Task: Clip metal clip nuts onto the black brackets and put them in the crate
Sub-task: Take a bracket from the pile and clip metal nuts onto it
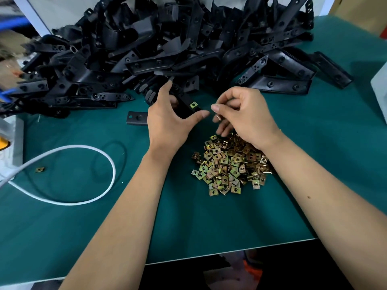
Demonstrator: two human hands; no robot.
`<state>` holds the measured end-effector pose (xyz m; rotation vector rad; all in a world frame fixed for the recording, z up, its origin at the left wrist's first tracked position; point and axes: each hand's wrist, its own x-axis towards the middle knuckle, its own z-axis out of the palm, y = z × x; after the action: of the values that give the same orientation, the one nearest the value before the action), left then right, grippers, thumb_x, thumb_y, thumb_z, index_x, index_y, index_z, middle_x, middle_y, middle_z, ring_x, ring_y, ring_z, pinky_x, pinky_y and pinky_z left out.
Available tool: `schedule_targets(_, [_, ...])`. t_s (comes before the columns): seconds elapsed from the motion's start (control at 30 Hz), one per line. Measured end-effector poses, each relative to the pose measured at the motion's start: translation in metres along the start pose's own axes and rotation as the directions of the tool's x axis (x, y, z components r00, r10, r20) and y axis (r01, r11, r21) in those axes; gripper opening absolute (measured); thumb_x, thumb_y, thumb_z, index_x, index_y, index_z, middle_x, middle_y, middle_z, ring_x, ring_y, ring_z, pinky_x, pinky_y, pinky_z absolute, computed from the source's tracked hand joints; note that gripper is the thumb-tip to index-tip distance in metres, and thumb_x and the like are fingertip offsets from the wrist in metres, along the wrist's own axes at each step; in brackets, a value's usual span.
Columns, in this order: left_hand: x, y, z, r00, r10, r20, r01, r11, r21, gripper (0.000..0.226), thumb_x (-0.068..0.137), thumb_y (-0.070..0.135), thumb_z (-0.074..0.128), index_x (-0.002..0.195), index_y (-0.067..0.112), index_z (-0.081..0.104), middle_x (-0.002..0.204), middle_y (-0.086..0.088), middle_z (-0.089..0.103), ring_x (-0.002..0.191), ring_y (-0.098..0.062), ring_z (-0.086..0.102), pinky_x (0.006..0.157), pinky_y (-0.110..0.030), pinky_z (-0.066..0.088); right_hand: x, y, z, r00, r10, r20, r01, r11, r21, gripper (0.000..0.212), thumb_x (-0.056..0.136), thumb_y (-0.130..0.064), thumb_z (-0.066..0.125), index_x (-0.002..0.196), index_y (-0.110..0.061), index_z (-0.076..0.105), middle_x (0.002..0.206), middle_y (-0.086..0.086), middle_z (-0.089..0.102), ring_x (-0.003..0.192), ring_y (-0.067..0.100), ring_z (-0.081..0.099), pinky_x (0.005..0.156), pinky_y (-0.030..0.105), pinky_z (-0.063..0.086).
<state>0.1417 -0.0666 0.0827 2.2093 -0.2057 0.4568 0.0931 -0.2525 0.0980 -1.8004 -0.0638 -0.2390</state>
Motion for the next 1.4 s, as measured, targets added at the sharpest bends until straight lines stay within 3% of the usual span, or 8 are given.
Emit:
schedule_targets(0.27, [-0.002,0.005,-0.001,0.993,0.08,0.082,-0.076,0.996,-0.052,0.111,0.062,0.063,0.089,0.153,0.022,0.042,0.116,0.006,0.065,0.11,-0.008,0.06,0.096,-0.022,0.046,0.003,0.006,-0.003,0.995,-0.034,-0.091,0.025,0.994,-0.104,0.02,0.1,-0.024,0.069,0.087,-0.009,0.072,0.068,0.007,0.073,0.044,0.021,0.064,0.039,0.024,0.044])
schedule_targets(0.4, [-0.004,0.007,-0.001,0.986,0.133,0.1,-0.128,0.991,-0.049,0.112,0.062,0.064,0.089,0.154,0.02,0.041,0.116,0.005,0.067,0.109,-0.007,0.06,0.096,-0.019,0.046,0.006,0.007,-0.005,0.993,-0.024,-0.116,0.022,1.0,-0.013,0.007,0.098,-0.014,0.07,0.092,-0.013,0.074,0.074,0.006,0.074,0.054,0.019,0.067,0.048,0.024,0.049])
schedule_targets(0.67, [-0.005,0.007,-0.002,0.979,0.171,0.114,-0.16,0.982,-0.099,0.111,0.062,0.06,0.091,0.153,0.019,0.043,0.109,0.014,0.063,0.107,-0.001,0.059,0.092,-0.003,0.04,0.006,0.003,-0.009,0.995,0.025,-0.095,-0.008,0.984,0.177,0.016,0.093,0.007,0.069,0.101,-0.005,0.075,0.09,0.015,0.076,0.081,0.025,0.078,0.07,0.026,0.062])
schedule_targets(0.77, [-0.007,0.008,-0.002,0.968,0.209,0.14,-0.193,0.973,-0.123,0.11,0.062,0.056,0.093,0.153,0.018,0.043,0.111,0.01,0.066,0.107,-0.002,0.059,0.093,-0.002,0.039,0.006,0.0,-0.01,0.992,0.005,-0.123,0.02,0.979,0.202,0.012,0.093,0.003,0.07,0.104,-0.001,0.074,0.087,0.015,0.077,0.076,0.028,0.078,0.068,0.027,0.062])
schedule_targets(0.93, [-0.009,0.013,-0.003,0.948,0.252,0.196,-0.225,0.963,-0.15,0.112,0.062,0.057,0.093,0.154,0.019,0.042,0.118,0.001,0.069,0.115,-0.008,0.062,0.105,-0.023,0.047,0.004,-0.001,-0.01,0.984,-0.043,-0.173,0.062,0.992,0.11,0.016,0.1,-0.018,0.069,0.089,-0.007,0.074,0.067,0.007,0.072,0.05,0.022,0.068,0.045,0.025,0.051])
schedule_targets(1.07, [-0.012,0.018,-0.001,0.928,0.288,0.238,-0.25,0.952,-0.175,0.113,0.06,0.057,0.093,0.155,0.021,0.042,0.117,0.001,0.069,0.117,-0.009,0.062,0.107,-0.032,0.047,0.005,0.001,-0.009,0.981,-0.038,-0.192,0.039,0.999,0.0,0.023,0.098,-0.031,0.07,0.08,-0.017,0.073,0.061,-0.002,0.067,0.045,0.013,0.059,0.041,0.02,0.04])
schedule_targets(1.23, [-0.014,0.019,0.001,0.909,0.326,0.258,-0.29,0.942,-0.171,0.113,0.059,0.057,0.093,0.155,0.024,0.043,0.114,0.008,0.067,0.112,0.001,0.058,0.1,-0.006,0.037,0.005,0.001,-0.008,0.984,-0.009,-0.178,0.009,1.0,-0.002,0.025,0.098,-0.034,0.07,0.081,-0.017,0.073,0.06,-0.003,0.067,0.046,0.01,0.059,0.042,0.019,0.04])
schedule_targets(1.4, [-0.016,0.02,-0.001,0.903,0.33,0.275,-0.292,0.941,-0.17,0.113,0.059,0.055,0.094,0.155,0.027,0.043,0.118,0.01,0.064,0.115,0.006,0.053,0.099,0.001,0.03,0.006,0.001,-0.01,0.989,0.019,-0.149,-0.019,1.0,0.003,0.022,0.099,-0.03,0.069,0.084,-0.015,0.074,0.059,-0.005,0.066,0.047,0.008,0.057,0.044,0.017,0.041])
